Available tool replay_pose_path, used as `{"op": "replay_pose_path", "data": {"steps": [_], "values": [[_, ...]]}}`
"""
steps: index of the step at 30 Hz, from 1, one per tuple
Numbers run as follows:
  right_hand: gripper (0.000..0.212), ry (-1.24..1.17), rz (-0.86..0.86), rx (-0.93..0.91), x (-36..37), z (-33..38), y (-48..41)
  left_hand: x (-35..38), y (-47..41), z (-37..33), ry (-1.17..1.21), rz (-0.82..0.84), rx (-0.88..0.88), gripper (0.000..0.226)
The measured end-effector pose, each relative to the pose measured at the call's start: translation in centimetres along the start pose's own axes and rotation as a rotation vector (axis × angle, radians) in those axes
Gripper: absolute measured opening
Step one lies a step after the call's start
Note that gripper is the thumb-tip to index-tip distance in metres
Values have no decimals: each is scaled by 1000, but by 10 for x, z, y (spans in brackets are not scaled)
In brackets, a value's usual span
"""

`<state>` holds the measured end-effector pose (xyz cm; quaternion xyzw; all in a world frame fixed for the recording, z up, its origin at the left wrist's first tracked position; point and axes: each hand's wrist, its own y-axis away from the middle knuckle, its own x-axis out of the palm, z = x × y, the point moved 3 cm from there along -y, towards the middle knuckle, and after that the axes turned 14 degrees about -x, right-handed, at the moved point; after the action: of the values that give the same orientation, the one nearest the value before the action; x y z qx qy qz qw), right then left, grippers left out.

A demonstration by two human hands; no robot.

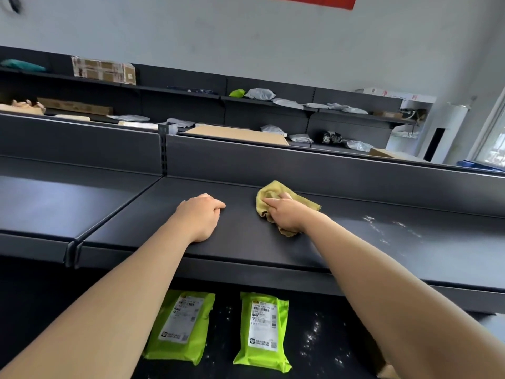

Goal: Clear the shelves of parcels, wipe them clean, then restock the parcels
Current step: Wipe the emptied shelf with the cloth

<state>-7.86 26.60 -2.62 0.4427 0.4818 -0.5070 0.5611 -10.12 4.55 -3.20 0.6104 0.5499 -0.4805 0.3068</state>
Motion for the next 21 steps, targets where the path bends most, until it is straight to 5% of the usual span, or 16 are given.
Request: {"op": "replay_pose_path", "data": {"steps": [9,21], "values": [[56,18,84,-42,7,48,-65,3,-5,2,-56,-62,28,38],[54,-32,44,199,-5,-48,-40,0,-9,4,-31,-48,33,40]]}}
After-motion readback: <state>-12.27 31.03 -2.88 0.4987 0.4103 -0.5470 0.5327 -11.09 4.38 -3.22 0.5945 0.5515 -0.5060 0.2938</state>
